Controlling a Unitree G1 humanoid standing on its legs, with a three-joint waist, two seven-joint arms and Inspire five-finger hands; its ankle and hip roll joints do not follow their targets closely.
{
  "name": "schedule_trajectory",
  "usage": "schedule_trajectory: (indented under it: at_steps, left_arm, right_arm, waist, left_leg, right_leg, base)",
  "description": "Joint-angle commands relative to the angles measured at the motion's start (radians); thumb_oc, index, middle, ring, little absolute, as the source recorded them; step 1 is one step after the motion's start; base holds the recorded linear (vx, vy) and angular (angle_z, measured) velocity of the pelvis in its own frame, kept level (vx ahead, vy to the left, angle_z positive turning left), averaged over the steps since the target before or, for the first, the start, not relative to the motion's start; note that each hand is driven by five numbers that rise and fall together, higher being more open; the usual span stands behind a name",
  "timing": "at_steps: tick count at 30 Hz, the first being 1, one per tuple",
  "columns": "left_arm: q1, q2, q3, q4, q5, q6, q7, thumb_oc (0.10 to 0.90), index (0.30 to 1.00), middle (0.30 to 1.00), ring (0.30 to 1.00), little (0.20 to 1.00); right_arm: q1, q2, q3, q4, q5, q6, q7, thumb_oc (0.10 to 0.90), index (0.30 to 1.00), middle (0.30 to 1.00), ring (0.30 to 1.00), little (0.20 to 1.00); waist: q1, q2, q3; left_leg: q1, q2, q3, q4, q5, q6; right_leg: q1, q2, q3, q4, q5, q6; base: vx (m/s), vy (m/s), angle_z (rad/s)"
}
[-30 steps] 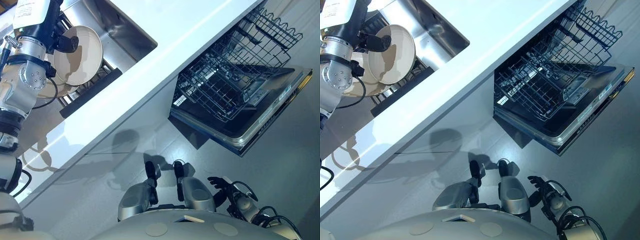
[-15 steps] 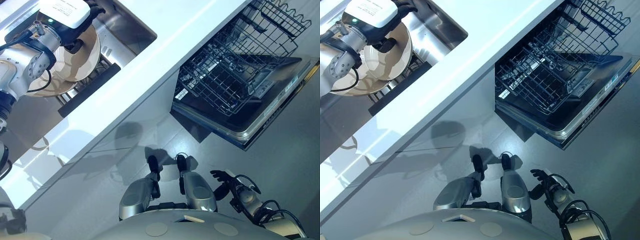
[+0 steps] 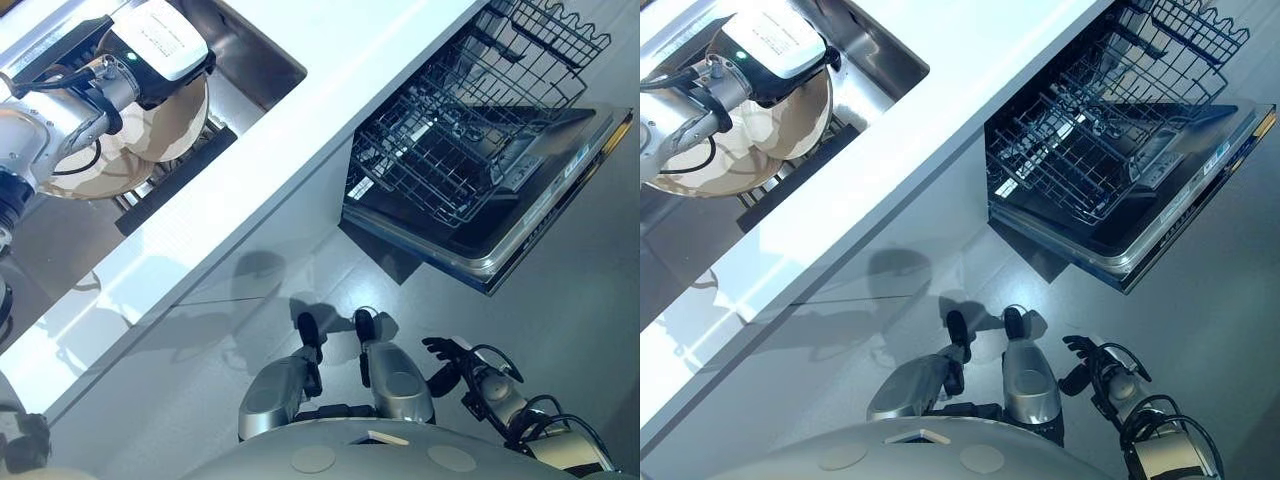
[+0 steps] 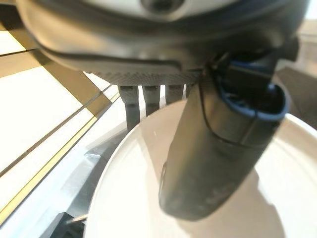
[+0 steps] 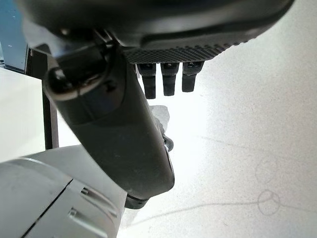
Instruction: Pick up plates and place into dishwasher.
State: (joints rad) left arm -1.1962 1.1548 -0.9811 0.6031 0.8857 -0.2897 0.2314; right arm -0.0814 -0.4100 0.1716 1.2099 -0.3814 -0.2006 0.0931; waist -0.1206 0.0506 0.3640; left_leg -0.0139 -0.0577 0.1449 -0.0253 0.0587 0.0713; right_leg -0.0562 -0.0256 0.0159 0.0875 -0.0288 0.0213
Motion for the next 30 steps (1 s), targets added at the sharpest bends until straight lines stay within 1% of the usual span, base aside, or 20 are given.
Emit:
schedule_trajectory:
  at_steps: [1, 4, 7, 12, 14, 17, 19, 20, 21, 24, 25, 26, 28, 30]
  left_arm:
    - [-0.147, 0.038, 0.019, 0.039, 0.026, 0.039, 0.058, 0.1, 0.3, 0.3, 0.3, 0.2]
    - [-0.158, 0.044, 0.002, 0.043, 0.057, 0.048, 0.054, 0.1, 0.3, 0.3, 0.3, 0.2]
    - [-0.17, 0.06, -0.014, 0.044, 0.085, 0.071, 0.069, 0.1, 0.3, 0.3, 0.3, 0.2]
    - [-0.174, 0.074, -0.015, 0.039, 0.09, 0.096, 0.083, 0.1, 0.3, 0.3, 0.3, 0.2]
    - [-0.182, 0.088, -0.021, 0.03, 0.083, 0.117, 0.09, 0.1, 0.3, 0.3, 0.3, 0.2]
    - [-0.185, 0.111, -0.019, 0.006, 0.059, 0.147, 0.1, 0.1, 0.3, 0.3, 0.3, 0.2]
    - [-0.172, 0.126, 0.004, -0.014, 0.037, 0.166, 0.107, 0.1, 0.3, 0.3, 0.3, 0.2]
    - [-0.156, 0.138, 0.028, -0.035, 0.014, 0.191, 0.106, 0.1, 0.3, 0.3, 0.3, 0.2]
    - [-0.143, 0.143, 0.05, -0.05, 0.005, 0.201, 0.102, 0.1, 0.3, 0.3, 0.3, 0.2]
    - [-0.095, 0.161, 0.122, -0.076, -0.056, 0.235, 0.106, 0.1, 0.3, 0.3, 0.3, 0.2]
    - [-0.072, 0.169, 0.156, -0.067, -0.112, 0.242, 0.133, 0.1, 0.3, 0.3, 0.3, 0.2]
    - [-0.056, 0.172, 0.183, -0.06, -0.135, 0.24, 0.143, 0.1, 0.3, 0.3, 0.3, 0.2]
    - [-0.011, 0.18, 0.255, -0.033, -0.234, 0.231, 0.193, 0.1, 0.3, 0.3, 0.3, 0.2]
    - [0.031, 0.19, 0.317, -0.016, -0.271, 0.215, 0.217, 0.1, 0.3, 0.3, 0.3, 0.2]
  right_arm:
    - [0.053, -0.092, 0.004, 0.002, 0.009, -0.004, -0.001, 0.8, 0.9, 0.9, 0.9, 0.9]
    - [0.047, -0.089, 0.009, 0.005, 0.008, 0.001, 0.002, 0.8, 0.9, 0.9, 0.9, 0.9]
    - [0.042, -0.085, 0.015, 0.006, 0.008, 0.006, 0.003, 0.8, 0.9, 0.9, 0.9, 0.9]
    - [0.04, -0.078, 0.021, 0.008, 0.006, 0.004, -0.005, 0.8, 0.9, 0.9, 0.9, 0.9]
    - [0.036, -0.076, 0.025, 0.005, 0.014, -0.017, -0.023, 0.8, 0.9, 0.9, 0.9, 0.9]
    - [0.035, -0.076, 0.032, -0.029, 0.031, -0.067, -0.043, 0.8, 0.9, 0.9, 0.9, 0.9]
    - [0.038, -0.078, 0.042, -0.1, 0.06, -0.102, -0.024, 0.8, 0.9, 0.9, 0.9, 0.9]
    - [0.044, -0.083, 0.047, -0.174, 0.111, -0.124, 0.004, 0.8, 0.9, 0.9, 0.9, 0.9]
    - [0.047, -0.086, 0.051, -0.235, 0.144, -0.11, 0.032, 0.8, 0.9, 0.9, 0.9, 0.9]
    - [0.061, -0.098, 0.067, -0.435, 0.282, -0.117, 0.12, 0.8, 0.9, 0.9, 0.9, 0.9]
    - [0.069, -0.101, 0.072, -0.524, 0.344, -0.135, 0.156, 0.8, 0.9, 0.9, 0.9, 0.9]
    - [0.074, -0.104, 0.074, -0.584, 0.377, -0.124, 0.176, 0.8, 0.9, 0.9, 0.9, 0.9]
    - [0.09, -0.112, 0.077, -0.72, 0.514, -0.128, 0.233, 0.8, 0.9, 0.9, 0.9, 0.9]
    - [0.103, -0.121, 0.071, -0.837, 0.591, -0.099, 0.256, 0.8, 0.9, 0.9, 0.9, 0.9]
  waist:
    - [-0.022, 0.051, -0.102]
    - [-0.017, 0.054, -0.112]
    - [-0.008, 0.059, -0.126]
    - [0.0, 0.064, -0.142]
    - [0.008, 0.066, -0.154]
    - [0.014, 0.069, -0.166]
    - [0.018, 0.066, -0.174]
    - [0.019, 0.061, -0.178]
    - [0.02, 0.057, -0.182]
    - [0.024, 0.044, -0.193]
    - [0.026, 0.037, -0.201]
    - [0.026, 0.034, -0.204]
    - [0.028, 0.024, -0.217]
    - [0.027, 0.021, -0.228]
  left_leg:
    - [-0.042, -0.074, -0.012, 0.137, -0.133, 0.013]
    - [-0.033, -0.074, -0.015, 0.131, -0.136, 0.012]
    - [-0.02, -0.074, -0.021, 0.12, -0.138, 0.01]
    - [-0.007, -0.074, -0.03, 0.109, -0.138, 0.009]
    - [0.004, -0.072, -0.037, 0.1, -0.138, 0.008]
    - [0.017, -0.068, -0.045, 0.091, -0.136, 0.008]
    - [0.028, -0.064, -0.05, 0.084, -0.137, 0.009]
    - [0.033, -0.063, -0.053, 0.082, -0.138, 0.009]
    - [0.037, -0.062, -0.055, 0.081, -0.139, 0.009]
    - [0.049, -0.06, -0.062, 0.071, -0.138, 0.005]
    - [0.054, -0.058, -0.063, 0.064, -0.138, 0.002]
    - [0.059, -0.057, -0.063, 0.06, -0.138, -0.001]
    - [0.068, -0.052, -0.065, 0.045, -0.134, -0.008]
    - [0.074, -0.048, -0.067, 0.035, -0.131, -0.015]
  right_leg:
    - [-0.117, -0.011, -0.016, 0.066, 0.008, 0.081]
    - [-0.1, -0.011, -0.024, 0.054, 0.002, 0.08]
    - [-0.079, -0.009, -0.036, 0.044, -0.006, 0.079]
    - [-0.062, -0.005, -0.044, 0.04, -0.016, 0.078]
    - [-0.049, -0.003, -0.049, 0.04, -0.023, 0.078]
    - [-0.036, 0.001, -0.056, 0.042, -0.032, 0.077]
    - [-0.026, 0.003, -0.059, 0.041, -0.035, 0.076]
    - [-0.018, 0.004, -0.061, 0.037, -0.035, 0.075]
    - [-0.013, 0.005, -0.063, 0.034, -0.035, 0.074]
    - [0.008, 0.009, -0.072, 0.007, -0.029, 0.069]
    - [0.019, 0.01, -0.076, -0.01, -0.024, 0.067]
    - [0.028, 0.011, -0.08, -0.02, -0.022, 0.065]
    - [0.045, 0.014, -0.088, -0.04, -0.016, 0.062]
    - [0.06, 0.018, -0.093, -0.052, -0.017, 0.058]
  base:
    - [0.0, 0.0, 0.0]
    - [-0.02, -0.035, 0.04]
    - [-0.02, -0.042, 0.06]
    - [-0.01, -0.038, 0.06]
    - [-0.02, -0.065, 0.03]
    - [-0.02, -0.065, 0.08]
    - [-0.02, -0.097, 0.13]
    - [-0.03, -0.113, 0.1]
    - [-0.04, -0.121, 0.06]
    - [-0.05, -0.141, 0.04]
    - [-0.05, -0.15, 0.06]
    - [-0.05, -0.162, 0.04]
    - [-0.05, -0.141, 0.05]
    - [-0.05, -0.12, 0.09]
